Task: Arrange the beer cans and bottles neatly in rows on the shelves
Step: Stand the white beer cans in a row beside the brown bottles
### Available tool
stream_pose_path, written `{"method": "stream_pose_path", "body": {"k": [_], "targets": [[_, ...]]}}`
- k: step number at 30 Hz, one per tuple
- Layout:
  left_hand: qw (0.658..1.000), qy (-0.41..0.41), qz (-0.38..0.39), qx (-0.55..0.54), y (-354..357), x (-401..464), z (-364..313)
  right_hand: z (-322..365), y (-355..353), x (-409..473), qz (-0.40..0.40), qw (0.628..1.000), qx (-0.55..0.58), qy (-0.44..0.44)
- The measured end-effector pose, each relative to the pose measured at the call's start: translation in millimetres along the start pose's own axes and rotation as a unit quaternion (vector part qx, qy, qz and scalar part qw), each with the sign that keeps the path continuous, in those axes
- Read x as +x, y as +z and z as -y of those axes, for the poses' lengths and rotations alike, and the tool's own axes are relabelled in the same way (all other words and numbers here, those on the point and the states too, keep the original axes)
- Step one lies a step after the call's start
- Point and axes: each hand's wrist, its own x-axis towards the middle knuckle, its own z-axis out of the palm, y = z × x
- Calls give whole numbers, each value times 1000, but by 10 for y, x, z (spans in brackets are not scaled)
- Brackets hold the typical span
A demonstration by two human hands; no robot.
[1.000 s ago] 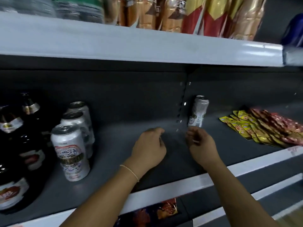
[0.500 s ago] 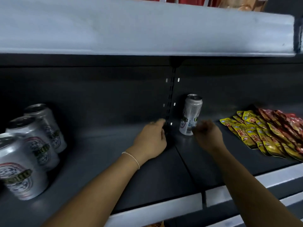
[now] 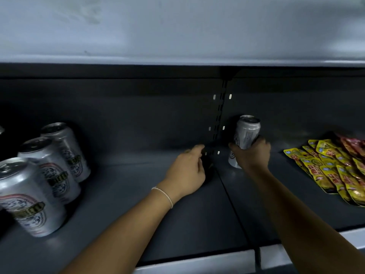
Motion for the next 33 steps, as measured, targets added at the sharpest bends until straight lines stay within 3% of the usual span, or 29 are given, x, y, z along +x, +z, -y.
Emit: {"method": "stream_pose_path", "body": {"k": [6,14,26,33], "targets": [[1000,-13,4,-1,-80,-101,103,-17,-67,-85,1,999,26,-26],[999,-22,-7,-39,-258,-371,263,172,-89,-736,81,989,102,-68],[992,21,-117,-43,-1122,-1119,577,794,281,-1968,189,962,156,-118],[989,1,-136,-53,-1632,-1694,844,1015,546,-2618,242,942,202,-113]]}}
